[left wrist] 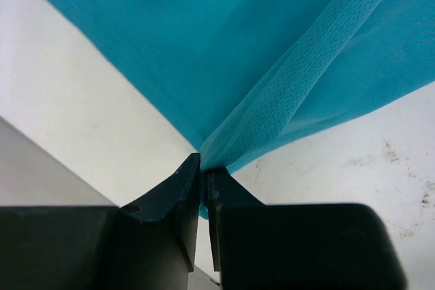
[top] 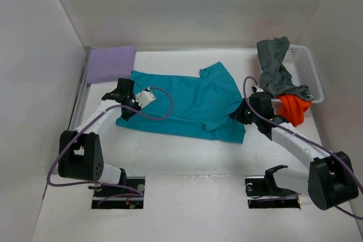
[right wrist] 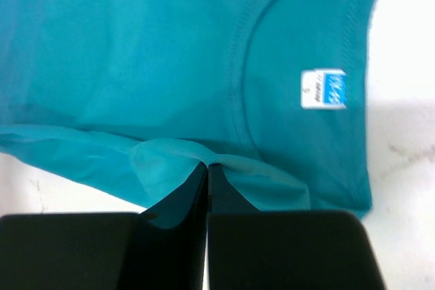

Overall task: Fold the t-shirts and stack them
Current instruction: Flatten out the tshirt, then fold the flattened tshirt in 1/3 of the way

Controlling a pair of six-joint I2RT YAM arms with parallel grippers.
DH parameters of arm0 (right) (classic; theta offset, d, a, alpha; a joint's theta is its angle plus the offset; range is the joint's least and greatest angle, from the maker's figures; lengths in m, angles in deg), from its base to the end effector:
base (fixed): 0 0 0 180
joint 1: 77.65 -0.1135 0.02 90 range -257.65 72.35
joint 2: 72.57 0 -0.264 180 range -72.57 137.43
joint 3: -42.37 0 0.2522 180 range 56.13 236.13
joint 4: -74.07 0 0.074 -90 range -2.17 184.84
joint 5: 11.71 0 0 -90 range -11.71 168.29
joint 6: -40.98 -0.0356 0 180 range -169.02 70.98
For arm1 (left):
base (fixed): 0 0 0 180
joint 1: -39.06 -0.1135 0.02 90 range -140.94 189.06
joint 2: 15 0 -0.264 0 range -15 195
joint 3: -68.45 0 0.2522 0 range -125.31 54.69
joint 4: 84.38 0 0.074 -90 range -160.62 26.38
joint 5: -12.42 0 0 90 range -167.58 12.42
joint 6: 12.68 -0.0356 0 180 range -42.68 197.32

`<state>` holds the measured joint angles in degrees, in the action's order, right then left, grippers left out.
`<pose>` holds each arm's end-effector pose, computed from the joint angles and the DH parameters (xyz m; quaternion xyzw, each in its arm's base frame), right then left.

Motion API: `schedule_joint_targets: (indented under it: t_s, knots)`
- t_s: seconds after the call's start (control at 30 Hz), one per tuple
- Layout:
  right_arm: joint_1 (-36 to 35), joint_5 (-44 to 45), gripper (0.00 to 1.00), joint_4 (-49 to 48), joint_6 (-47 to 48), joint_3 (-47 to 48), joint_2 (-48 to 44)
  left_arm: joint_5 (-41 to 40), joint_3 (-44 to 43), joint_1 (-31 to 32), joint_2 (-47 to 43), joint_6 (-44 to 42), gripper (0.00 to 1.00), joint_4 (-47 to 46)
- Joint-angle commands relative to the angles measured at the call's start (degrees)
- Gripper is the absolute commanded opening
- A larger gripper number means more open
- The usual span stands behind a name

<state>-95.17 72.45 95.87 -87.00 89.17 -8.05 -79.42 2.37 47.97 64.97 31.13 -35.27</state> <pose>0.2193 0.0730 0.2054 0.1391 0.8929 0.2391 0.3554 0.2655 -0.0405 0.2153 0.4464 0.8637 0.0894 0.2162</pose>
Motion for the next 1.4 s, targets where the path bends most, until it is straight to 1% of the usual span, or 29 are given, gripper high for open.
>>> schedule_joint_targets:
  t_s: [0.0, 0.27, 0.37, 0.5, 0.53, 0.57, 0.63, 0.67, 0.73, 0.77, 0.8, 0.87, 0.93, 1.03, 1.13, 1.23, 1.3, 1.37]
  knots:
    - [0.6, -3.4, 0.01, -6.1, 3.9, 4.0, 3.7, 1.4, -1.6, -0.4, 1.4, 1.4, 0.06, -1.9]
    - [2.4, -3.6, 0.01, -6.3, 7.4, 10.7, 13.1, -1.4, -1.7, -2.4, 4.1, 1.6, 0.08, -4.5]
    - [4.2, -3.6, 0.01, -5.5, 7.5, 12.5, 15.5, -3.2, -2.4, -2.6, 5.8, 2.1, 0.09, -7.0]
    - [4.4, -4.3, 0.02, -5.1, 8.3, 14.8, 18.9, -4.9, -3.9, -2.3, 8.9, 2.6, 0.11, -8.3]
    - [4.4, -4.4, 0.04, -5.1, 8.5, 15.3, 19.8, -5.2, -4.3, -2.3, 9.7, 2.7, 0.13, -8.5]
    - [4.4, -4.5, 0.08, -5.0, 8.6, 16.0, 20.6, -5.5, -4.6, -2.3, 10.3, 2.8, 0.16, -8.6]
    - [4.6, -4.3, 0.23, -4.7, 8.6, 17.1, 22.4, -6.3, -5.2, -2.4, 11.2, 2.9, 0.24, -9.3]
    - [5.0, -4.1, 0.32, -4.3, 8.5, 17.8, 23.0, -7.1, -5.7, -2.5, 11.7, 2.9, 0.31, -9.7]
    - [5.4, -3.2, 0.38, -3.1, 8.4, 18.9, 23.5, -9.4, -6.9, -3.4, 12.7, 2.6, 0.45, -10.7]
    - [5.5, -2.3, 0.4, -2.4, 8.4, 19.3, 22.7, -10.9, -7.7, -4.2, 13.0, 2.2, 0.51, -11.5]
    - [5.5, -0.8, 0.42, -1.3, 8.2, 19.3, 21.5, -12.3, -8.8, -5.3, 13.1, 1.7, 0.55, -12.5]
    - [5.3, 3.7, 0.46, 2.7, 7.9, 19.0, 17.6, -14.6, -10.7, -7.8, 12.9, 0.5, 0.59, -14.1]
    - [4.8, 8.4, 0.49, 7.8, 7.6, 17.6, 13.6, -15.2, -11.8, -9.7, 11.4, -0.9, 0.63, -14.4]
    - [3.2, 11.3, 0.53, 14.0, 6.6, 13.6, 8.5, -14.9, -10.3, -10.0, 7.9, -3.1, 0.66, -13.5]
    - [2.5, 11.5, 0.55, 18.0, 3.5, 9.3, 3.9, -14.6, -4.6, -6.5, 3.4, -5.8, 0.67, -11.9]
    - [2.5, 10.9, 0.56, 18.9, -0.7, 5.1, 0.2, -12.7, 2.7, -2.3, -1.1, -10.4, 0.68, -9.6]
    - [2.5, 9.6, 0.56, 18.5, -3.2, 3.3, -0.3, -12.1, 6.9, 0.1, -2.5, -13.1, 0.68, -8.8]
    - [2.5, 7.7, 0.56, 17.4, -4.9, 2.2, 1.1, -12.2, 9.3, 1.5, -2.4, -14.7, 0.68, -7.9]
